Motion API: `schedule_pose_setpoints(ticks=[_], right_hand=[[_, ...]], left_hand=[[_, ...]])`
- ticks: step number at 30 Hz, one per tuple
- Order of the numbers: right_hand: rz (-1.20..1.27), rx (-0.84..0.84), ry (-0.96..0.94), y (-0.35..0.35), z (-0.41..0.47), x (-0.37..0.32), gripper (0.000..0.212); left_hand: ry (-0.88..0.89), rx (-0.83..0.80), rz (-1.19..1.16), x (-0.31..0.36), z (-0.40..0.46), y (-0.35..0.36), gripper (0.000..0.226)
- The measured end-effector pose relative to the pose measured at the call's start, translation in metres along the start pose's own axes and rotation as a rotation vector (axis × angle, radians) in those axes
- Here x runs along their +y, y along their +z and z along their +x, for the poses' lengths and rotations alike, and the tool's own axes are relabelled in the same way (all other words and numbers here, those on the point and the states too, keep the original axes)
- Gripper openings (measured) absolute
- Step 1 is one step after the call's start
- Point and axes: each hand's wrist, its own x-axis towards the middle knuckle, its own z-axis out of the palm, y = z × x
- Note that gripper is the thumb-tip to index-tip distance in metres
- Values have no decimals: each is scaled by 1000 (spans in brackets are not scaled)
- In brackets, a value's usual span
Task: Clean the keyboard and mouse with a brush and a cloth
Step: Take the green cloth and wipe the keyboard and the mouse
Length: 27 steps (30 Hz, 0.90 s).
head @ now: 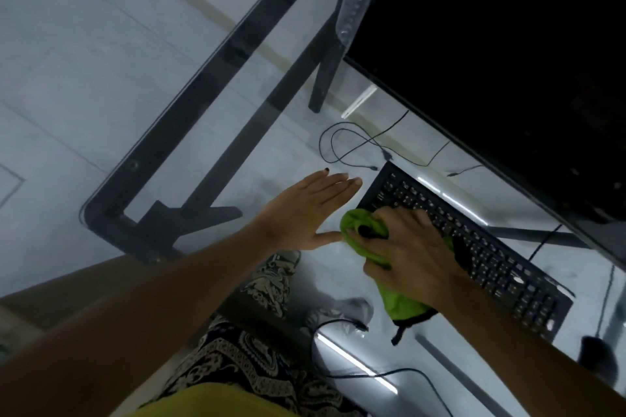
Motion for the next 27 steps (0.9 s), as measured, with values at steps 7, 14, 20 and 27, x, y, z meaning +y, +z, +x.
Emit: schedule_pose_setpoints(ticks=[7,14,20,27], right_hand=[[72,231,489,-4,24,17,46],[158,257,874,3,-27,52,51],[293,336,1101,1,-14,41,41],[213,396,851,2,22,23,45]], left_hand=[[-38,9,-59,10,19,-9,105],[-10,-108,51,9,30,-6,99],[-30,-123,79,11,31,-7,100],[-20,-120,94,11,32,-7,97]])
